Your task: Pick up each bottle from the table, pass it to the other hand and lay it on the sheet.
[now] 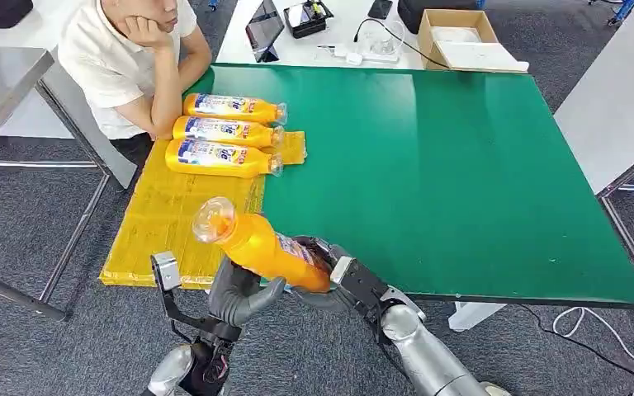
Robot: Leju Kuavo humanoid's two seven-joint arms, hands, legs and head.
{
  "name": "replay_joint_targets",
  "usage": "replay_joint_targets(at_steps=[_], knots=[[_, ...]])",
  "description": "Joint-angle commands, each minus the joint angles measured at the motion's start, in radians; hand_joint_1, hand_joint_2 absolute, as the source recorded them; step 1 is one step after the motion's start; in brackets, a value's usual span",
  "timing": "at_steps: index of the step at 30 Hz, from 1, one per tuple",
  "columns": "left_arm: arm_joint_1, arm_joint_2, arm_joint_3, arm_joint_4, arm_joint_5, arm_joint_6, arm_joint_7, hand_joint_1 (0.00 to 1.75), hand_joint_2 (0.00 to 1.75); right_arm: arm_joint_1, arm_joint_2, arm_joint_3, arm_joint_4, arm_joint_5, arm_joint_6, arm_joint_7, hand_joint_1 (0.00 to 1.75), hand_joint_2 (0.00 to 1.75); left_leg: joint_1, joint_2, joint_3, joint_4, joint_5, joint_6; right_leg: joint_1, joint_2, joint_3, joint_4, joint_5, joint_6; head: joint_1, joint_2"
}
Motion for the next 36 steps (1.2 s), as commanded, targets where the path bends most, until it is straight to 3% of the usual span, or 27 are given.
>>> replay_joint_targets(at_steps=[1,10,11,12,19,20,21,22,23,28,32,34,36], knots=[[-0.105,0.011,-0.040,0.126,-0.032,0.010,-0.016,0.00,1.75,-0.073,0.031,0.112,0.091,0.019,-0.021,0.035,1.75,1.75,0.001,0.001,0.002,0.000,0.000,-0.001,0.001,0.001,0.001,0.000,0.000,-0.002,0.000,0.000],[-0.115,0.003,-0.013,0.125,-0.014,0.018,-0.014,0.00,1.75,-0.064,0.019,0.125,0.085,0.010,-0.005,0.032,1.75,1.75,0.002,0.000,0.006,0.000,-0.002,-0.002,0.002,-0.001,0.006,0.000,-0.003,-0.004,0.000,0.000],[-0.117,0.000,-0.008,0.124,-0.009,0.019,-0.017,0.12,1.75,-0.064,0.022,0.130,0.086,0.008,0.002,0.029,1.75,1.75,0.002,0.000,0.005,0.000,-0.002,-0.002,0.002,-0.001,0.005,0.000,-0.002,-0.004,0.000,0.000],[-0.120,-0.002,-0.006,0.122,-0.008,0.019,-0.019,1.75,1.75,-0.062,0.024,0.132,0.087,0.007,0.005,0.029,1.75,1.75,0.001,0.000,0.002,0.000,-0.001,-0.001,0.001,-0.001,0.002,-0.001,-0.001,-0.002,0.000,0.000],[-0.130,0.000,-0.002,0.120,-0.008,0.015,-0.027,1.75,1.75,-0.060,0.028,0.147,0.102,0.003,0.000,0.026,1.75,1.75,0.002,0.000,0.003,0.000,-0.002,-0.002,0.002,-0.001,0.003,0.000,-0.002,-0.003,0.000,0.000],[-0.126,0.001,0.003,0.117,-0.006,0.014,-0.030,1.75,1.75,-0.060,0.026,0.148,0.107,0.001,-0.003,0.026,1.68,1.75,0.001,-0.001,0.002,0.000,-0.001,-0.002,0.002,-0.001,0.002,-0.001,-0.001,-0.002,0.000,0.000],[-0.122,0.001,0.012,0.113,0.005,0.007,-0.035,1.75,1.75,-0.060,0.024,0.149,0.110,0.002,-0.010,0.025,1.43,1.75,0.001,-0.001,0.001,0.000,0.000,-0.001,0.001,-0.001,0.001,-0.001,-0.001,-0.002,0.000,0.000],[-0.120,0.004,0.015,0.110,0.009,0.002,-0.036,1.75,1.75,-0.057,0.025,0.145,0.112,0.001,-0.022,0.029,0.09,1.75,0.002,-0.001,0.003,0.000,-0.001,-0.002,0.002,-0.001,0.003,-0.001,-0.001,-0.003,0.000,0.000],[-0.110,0.007,0.026,0.100,0.018,-0.002,-0.039,1.75,1.75,-0.047,0.030,0.136,0.107,-0.001,-0.045,0.032,0.00,1.75,0.001,0.000,0.001,0.000,-0.001,-0.001,0.001,-0.001,0.001,-0.001,-0.001,-0.002,0.000,0.000],[-0.064,0.025,0.091,0.042,0.033,-0.006,-0.040,1.75,1.75,0.007,0.014,0.105,0.017,0.030,-0.162,0.058,0.00,1.75,0.001,0.000,0.003,-0.001,-0.001,-0.002,0.002,-0.001,0.003,-0.001,-0.002,-0.002,0.000,0.000],[0.024,0.068,0.188,-0.032,-0.004,0.015,-0.025,1.75,1.75,0.066,0.063,0.085,-0.112,0.048,-0.213,0.084,0.00,1.75,0.001,0.003,0.001,-0.001,-0.001,-0.001,0.001,0.002,0.000,-0.001,0.000,-0.002,0.000,0.000],[0.042,0.072,0.222,-0.040,-0.012,-0.017,-0.022,1.75,1.75,0.073,0.071,0.093,-0.146,0.057,-0.219,0.116,0.00,1.75,0.002,0.007,0.006,-0.001,-0.004,-0.003,0.002,0.006,0.004,0.000,-0.003,-0.005,0.000,0.000],[0.055,0.067,0.258,-0.045,-0.044,-0.005,-0.023,1.75,1.75,0.077,0.080,0.091,-0.170,0.081,-0.267,0.108,0.00,1.75,0.002,0.006,0.002,0.000,-0.003,-0.003,0.002,0.005,0.000,0.001,-0.001,-0.003,0.000,0.000]])
